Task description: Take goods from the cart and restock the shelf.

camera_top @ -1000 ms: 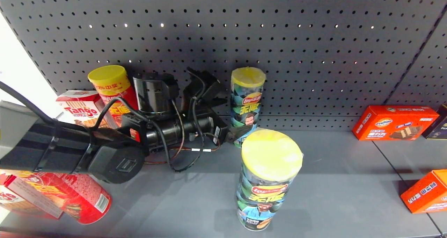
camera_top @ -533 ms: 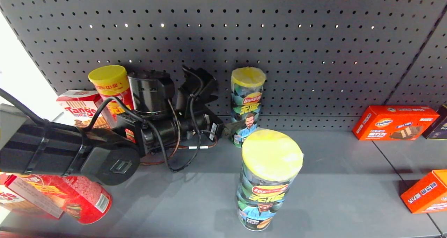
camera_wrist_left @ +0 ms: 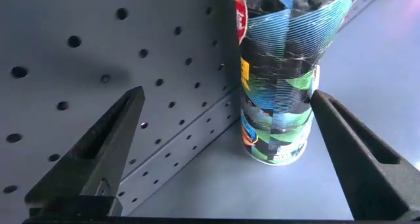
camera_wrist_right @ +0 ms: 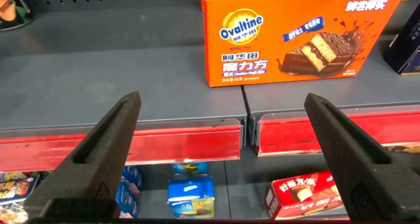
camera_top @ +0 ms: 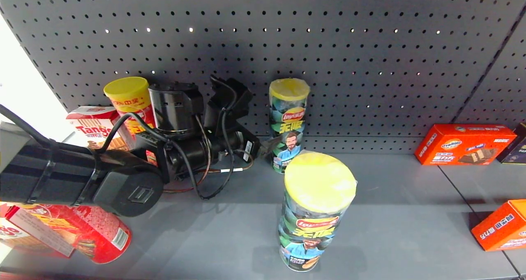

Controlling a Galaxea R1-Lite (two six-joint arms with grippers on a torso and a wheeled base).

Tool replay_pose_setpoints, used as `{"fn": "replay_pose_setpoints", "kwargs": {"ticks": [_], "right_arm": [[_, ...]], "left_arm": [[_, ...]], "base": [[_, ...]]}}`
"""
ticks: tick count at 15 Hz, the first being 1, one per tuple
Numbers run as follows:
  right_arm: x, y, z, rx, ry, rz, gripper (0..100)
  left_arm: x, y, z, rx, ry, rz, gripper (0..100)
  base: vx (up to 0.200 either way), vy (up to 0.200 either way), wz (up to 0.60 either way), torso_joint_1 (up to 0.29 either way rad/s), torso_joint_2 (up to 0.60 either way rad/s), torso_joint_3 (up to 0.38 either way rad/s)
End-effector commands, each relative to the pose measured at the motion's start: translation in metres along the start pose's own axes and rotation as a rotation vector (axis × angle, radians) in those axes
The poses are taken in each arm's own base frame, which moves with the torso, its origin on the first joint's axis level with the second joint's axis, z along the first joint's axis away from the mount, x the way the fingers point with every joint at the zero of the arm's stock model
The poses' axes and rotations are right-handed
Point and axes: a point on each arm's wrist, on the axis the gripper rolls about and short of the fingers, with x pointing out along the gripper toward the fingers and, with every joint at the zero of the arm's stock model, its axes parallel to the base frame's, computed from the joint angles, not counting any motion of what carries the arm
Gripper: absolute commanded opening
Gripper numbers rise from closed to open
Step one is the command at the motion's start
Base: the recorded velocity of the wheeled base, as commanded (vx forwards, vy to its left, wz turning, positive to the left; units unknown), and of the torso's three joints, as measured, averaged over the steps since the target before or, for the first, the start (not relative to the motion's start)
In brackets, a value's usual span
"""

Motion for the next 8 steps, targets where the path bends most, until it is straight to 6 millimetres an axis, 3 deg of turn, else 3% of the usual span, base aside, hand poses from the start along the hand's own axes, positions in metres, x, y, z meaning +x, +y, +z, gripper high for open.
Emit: {"fn": "replay_pose_setpoints", "kwargs": {"ticks": [1,8], "right_arm": [[0.0002,0.0,-0.0003,0.0,0.002,0.0,100],[0.0001,0.0,0.0002,0.0,0.001,0.0,100]], "left_arm": [[0.0003,0.0014,0.0001,-0.003,0.004,0.02,100],[-0.0002,0.0017,-0.001,-0.003,0.003,0.022,100]], "base": [[0.0,0.0,0.0,0.0,0.0,0.0],[0.0,0.0,0.0,0.0,0.0,0.0]]}}
